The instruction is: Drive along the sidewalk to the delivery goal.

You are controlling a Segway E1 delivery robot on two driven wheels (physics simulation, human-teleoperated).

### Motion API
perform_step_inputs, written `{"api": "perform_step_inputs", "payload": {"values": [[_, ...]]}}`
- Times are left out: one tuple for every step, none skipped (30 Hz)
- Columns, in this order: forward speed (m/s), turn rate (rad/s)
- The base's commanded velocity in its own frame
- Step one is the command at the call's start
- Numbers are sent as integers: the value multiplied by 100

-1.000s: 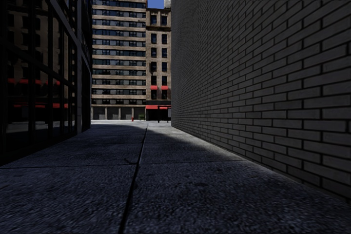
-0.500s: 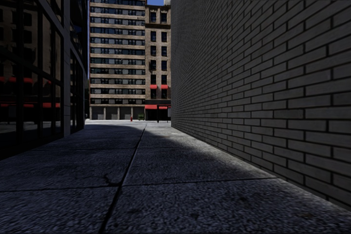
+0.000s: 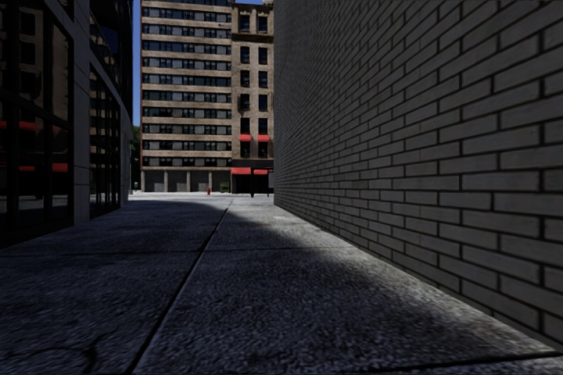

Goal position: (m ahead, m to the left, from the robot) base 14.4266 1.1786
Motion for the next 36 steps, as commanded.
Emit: {"api": "perform_step_inputs", "payload": {"values": [[200,0],[200,0],[200,5],[200,19],[200,19],[200,35],[200,43],[200,45],[200,46],[200,46],[200,46],[200,46],[200,46],[200,46],[200,38],[200,23],[200,0],[200,0],[200,0],[200,0],[200,0],[200,0],[200,0],[200,0],[200,0],[200,0],[200,0],[200,0],[200,0],[200,0],[200,0],[200,0],[200,0],[200,0],[200,0],[200,0]]}}
